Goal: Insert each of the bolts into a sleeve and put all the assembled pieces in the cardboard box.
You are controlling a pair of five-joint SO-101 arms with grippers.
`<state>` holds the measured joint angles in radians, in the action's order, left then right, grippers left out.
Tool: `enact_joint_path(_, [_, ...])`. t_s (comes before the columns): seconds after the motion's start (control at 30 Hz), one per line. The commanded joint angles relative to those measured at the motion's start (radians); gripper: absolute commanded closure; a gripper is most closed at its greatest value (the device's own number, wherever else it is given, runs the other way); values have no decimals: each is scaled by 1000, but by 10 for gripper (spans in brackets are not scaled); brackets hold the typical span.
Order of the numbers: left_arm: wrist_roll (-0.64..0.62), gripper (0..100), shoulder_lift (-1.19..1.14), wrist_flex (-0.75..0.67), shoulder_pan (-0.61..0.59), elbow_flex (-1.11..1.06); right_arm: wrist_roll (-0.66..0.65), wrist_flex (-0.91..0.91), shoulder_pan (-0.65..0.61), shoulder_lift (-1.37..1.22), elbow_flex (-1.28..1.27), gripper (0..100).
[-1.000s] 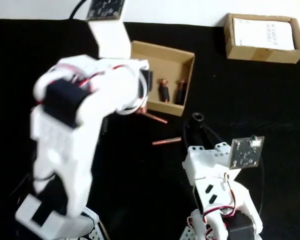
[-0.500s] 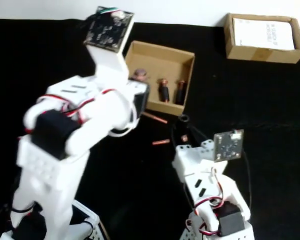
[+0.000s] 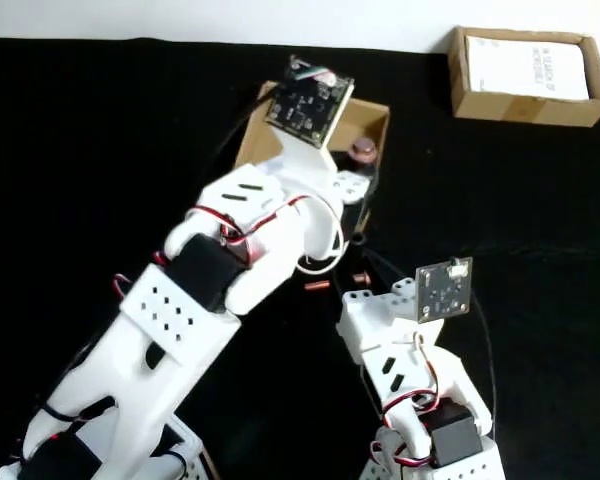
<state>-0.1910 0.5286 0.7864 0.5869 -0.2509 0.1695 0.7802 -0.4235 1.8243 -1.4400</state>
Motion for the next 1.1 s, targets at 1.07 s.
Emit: enact_joint_path(1.07, [-2, 992, 96, -15, 113, -61, -9, -25, 1, 8, -1, 992])
